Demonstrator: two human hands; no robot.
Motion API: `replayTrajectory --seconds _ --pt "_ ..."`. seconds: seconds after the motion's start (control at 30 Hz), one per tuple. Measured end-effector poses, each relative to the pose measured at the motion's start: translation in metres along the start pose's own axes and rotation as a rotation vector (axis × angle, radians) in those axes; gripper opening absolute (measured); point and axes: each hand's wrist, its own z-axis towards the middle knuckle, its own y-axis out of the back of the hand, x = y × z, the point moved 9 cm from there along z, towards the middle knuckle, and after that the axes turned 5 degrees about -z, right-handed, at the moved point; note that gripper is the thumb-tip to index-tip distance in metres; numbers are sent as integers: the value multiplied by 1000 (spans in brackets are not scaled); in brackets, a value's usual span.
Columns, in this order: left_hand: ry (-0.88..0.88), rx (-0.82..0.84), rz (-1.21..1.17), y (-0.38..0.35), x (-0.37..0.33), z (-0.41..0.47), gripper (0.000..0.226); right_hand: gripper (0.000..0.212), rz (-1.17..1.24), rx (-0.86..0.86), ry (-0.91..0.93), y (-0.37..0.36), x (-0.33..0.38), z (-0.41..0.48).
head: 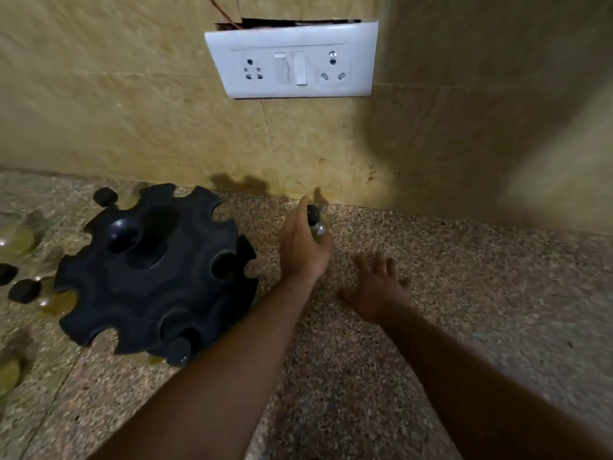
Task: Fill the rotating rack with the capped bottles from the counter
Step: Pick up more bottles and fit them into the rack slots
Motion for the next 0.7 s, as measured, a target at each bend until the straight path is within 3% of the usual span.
replayTrajectory --seconds 0.27,0.43,0.57,0.7 --pt "-115 44 271 -5 -4 18 55 98 -87 -55 22 -6 -1 3" --pt "-120 22 203 -2 -14 -20 72 96 212 -201 17 19 -4 -2" --pt "-95 -3 86 5 -16 -53 78 77 364 -376 234 53 14 -24" --pt "-38 39 -94 8 -6 -71 77 55 455 -394 364 66 29 -50"
